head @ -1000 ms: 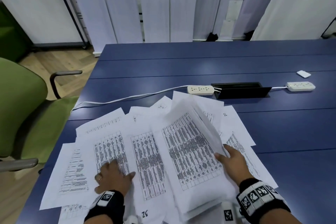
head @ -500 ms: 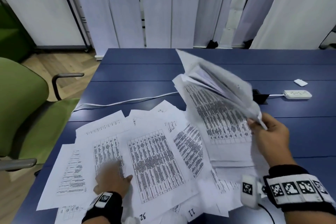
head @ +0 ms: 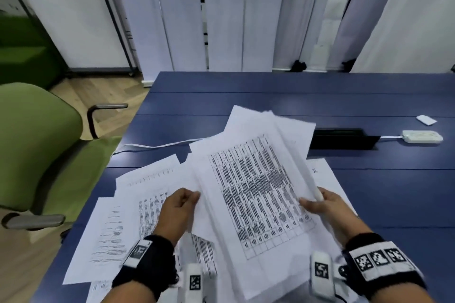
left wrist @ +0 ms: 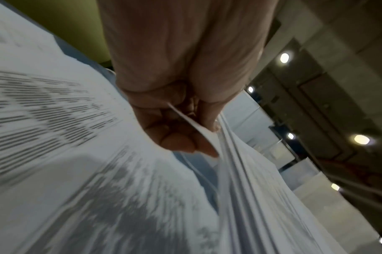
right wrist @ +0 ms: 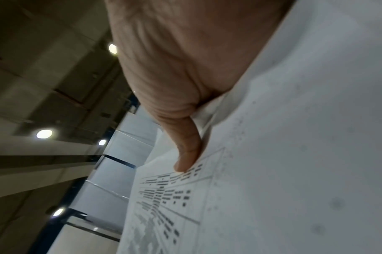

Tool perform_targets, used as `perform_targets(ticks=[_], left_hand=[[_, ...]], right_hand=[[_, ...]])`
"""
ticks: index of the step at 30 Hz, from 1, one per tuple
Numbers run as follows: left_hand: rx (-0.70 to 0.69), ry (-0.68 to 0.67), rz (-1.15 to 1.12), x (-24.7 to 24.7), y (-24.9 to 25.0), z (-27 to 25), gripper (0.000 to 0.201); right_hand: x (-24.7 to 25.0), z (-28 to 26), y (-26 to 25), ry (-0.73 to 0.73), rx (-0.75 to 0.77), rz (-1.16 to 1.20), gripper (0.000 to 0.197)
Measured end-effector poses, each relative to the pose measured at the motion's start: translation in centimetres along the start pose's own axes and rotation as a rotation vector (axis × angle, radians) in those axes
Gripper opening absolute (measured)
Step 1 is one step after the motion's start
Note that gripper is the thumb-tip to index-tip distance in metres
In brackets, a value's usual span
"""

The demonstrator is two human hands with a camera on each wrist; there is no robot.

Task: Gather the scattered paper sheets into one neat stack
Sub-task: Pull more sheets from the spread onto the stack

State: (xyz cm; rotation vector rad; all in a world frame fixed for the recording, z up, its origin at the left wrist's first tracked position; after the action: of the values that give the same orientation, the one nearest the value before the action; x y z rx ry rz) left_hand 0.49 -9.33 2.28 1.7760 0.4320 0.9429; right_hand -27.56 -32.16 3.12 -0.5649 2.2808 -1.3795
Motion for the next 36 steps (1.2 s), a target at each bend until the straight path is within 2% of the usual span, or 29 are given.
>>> perform_targets(ticks=[2, 5, 7, 8, 9, 11, 14, 18, 20, 22, 23, 26, 28, 30, 32, 34, 36], left_hand=[[0.082, -0.041, 0.071, -1.0, -3.6, -0.2, 0.03], [0.167, -0.123, 0.378, -2.7, -8.0, -0.8, 0.033], [0.209, -0.177, 0.534, -3.5, -10.1, -1.7, 0.033], [0.216, -0.213, 0.583, -3.9, -10.9, -2.2, 0.032], [0.225, -0.254, 0.603, -4.5, -11.5, -2.8, 0.032], [0.218, -0.325, 0.595, -5.5, -11.7, -3.8, 0.035], [0.239, -0.365, 0.693, -5.4, -12.1, -4.3, 0.038], [0.354, -0.293, 0.724, -2.7, -13.2, -3.8, 0.032], [0.335, -0.283, 0.769, -2.3, -13.1, -4.0, 0.031], [0.274, -0.333, 0.835, -3.3, -13.2, -4.3, 0.034], [0.255, -0.365, 0.861, -3.9, -13.1, -4.7, 0.035], [0.234, -0.445, 0.843, -5.0, -12.8, -5.4, 0.033], [0.321, -0.461, 0.76, -4.4, -12.9, -5.4, 0.033], [0.321, -0.368, 0.706, -3.2, -12.7, -4.4, 0.028], [0.291, -0.264, 0.62, -2.7, -11.9, -3.7, 0.02], [0.233, -0.269, 0.584, -4.3, -10.5, -3.9, 0.014], [0.167, -0.293, 0.654, -5.8, -9.1, -4.5, 0.019]], right_hand=[[-0.4, 0.6, 3.3, -0.002, -0.101, -0.048, 0.03], [-0.2, 1.5, 8.1, 0.045, -0.225, -0.069, 0.038], [0.3, 1.6, 11.0, 0.109, -0.271, -0.101, 0.036], [0.6, 1.7, 12.3, 0.147, -0.279, -0.116, 0.033], [0.9, 1.5, 13.5, 0.182, -0.289, -0.124, 0.039], [0.8, 1.4, 15.5, 0.194, -0.308, -0.097, 0.04], [0.1, 1.2, 16.3, 0.184, -0.32, -0.069, 0.03], [1.2, 1.4, 16.9, 0.264, -0.292, -0.028, 0.02], [1.5, 1.1, 17.3, 0.304, -0.296, -0.016, 0.021], [1.1, 0.8, 17.8, 0.294, -0.314, -0.001, 0.02], [0.9, 0.9, 18.0, 0.279, -0.327, -0.01, 0.023], [0.2, 1.0, 18.5, 0.184, -0.41, -0.042, 0.055], [0.3, 0.7, 17.7, 0.138, -0.452, -0.069, 0.053], [-0.2, 0.7, 16.4, 0.075, -0.452, -0.095, 0.049], [-0.6, 1.1, 15.5, 0.04, -0.422, -0.129, 0.077], [-1.9, 1.5, 14.9, -0.012, -0.368, -0.128, 0.096], [-3.4, 1.6, 14.8, -0.068, -0.337, -0.16, 0.11]])
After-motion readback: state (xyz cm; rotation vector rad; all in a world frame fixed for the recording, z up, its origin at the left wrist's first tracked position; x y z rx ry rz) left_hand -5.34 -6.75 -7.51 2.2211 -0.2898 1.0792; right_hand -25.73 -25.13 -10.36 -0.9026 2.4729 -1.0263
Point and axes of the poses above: each hand's wrist, its own z-axis towards the middle knuckle, its own x-axis out of the back of the hand, y = z × x, the point moved 10 cm from there along z, towards the middle knuckle, and after that the axes turned 11 degrees about z, right-handed, at the moved point
